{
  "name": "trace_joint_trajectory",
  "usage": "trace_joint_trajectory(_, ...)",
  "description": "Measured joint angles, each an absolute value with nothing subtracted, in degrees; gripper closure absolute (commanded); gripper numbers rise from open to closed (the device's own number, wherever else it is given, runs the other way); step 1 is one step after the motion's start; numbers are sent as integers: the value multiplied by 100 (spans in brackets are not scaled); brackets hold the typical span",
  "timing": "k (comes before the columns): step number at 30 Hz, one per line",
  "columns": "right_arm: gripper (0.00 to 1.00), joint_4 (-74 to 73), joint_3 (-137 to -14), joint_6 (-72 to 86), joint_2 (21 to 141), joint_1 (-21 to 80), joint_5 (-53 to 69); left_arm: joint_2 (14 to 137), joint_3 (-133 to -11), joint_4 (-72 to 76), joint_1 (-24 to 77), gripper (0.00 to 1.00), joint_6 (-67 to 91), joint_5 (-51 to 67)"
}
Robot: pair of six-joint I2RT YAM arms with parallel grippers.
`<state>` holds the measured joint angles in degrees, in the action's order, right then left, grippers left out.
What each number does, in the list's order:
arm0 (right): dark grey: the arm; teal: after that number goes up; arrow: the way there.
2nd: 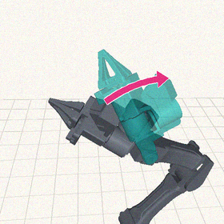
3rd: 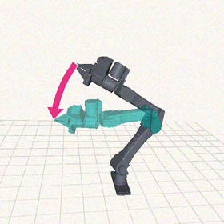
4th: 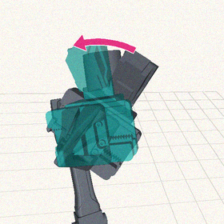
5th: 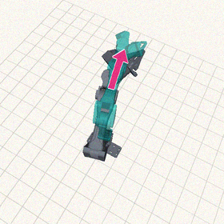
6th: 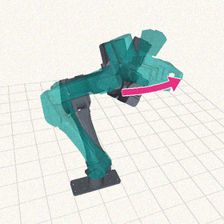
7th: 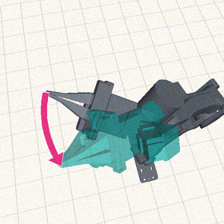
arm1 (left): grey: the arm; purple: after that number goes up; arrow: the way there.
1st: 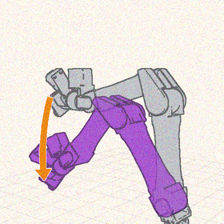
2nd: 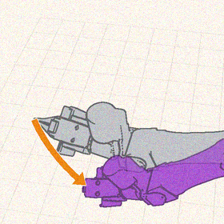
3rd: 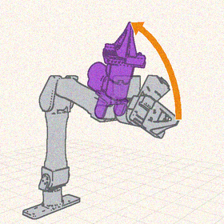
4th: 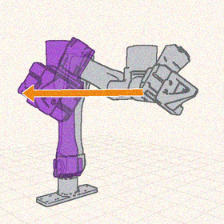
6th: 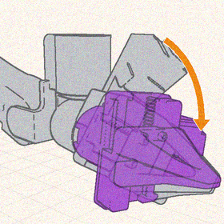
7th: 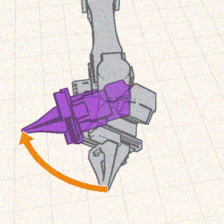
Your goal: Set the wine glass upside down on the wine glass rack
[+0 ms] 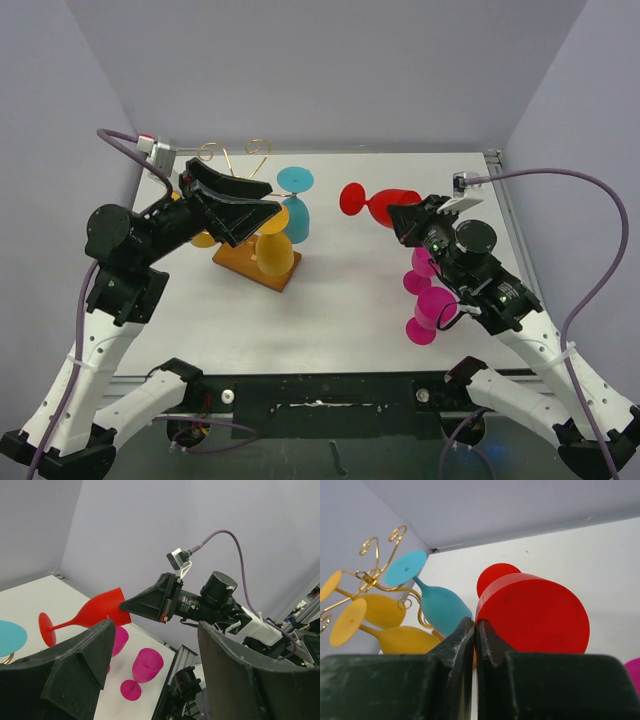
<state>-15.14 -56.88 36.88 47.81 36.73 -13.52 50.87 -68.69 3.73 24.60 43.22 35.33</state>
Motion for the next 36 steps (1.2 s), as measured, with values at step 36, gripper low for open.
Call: trace_joint_trajectory(36, 100, 2405, -5194, 4010, 4532, 3673, -161, 7063, -6958, 1413, 3516, 43, 7037, 1599)
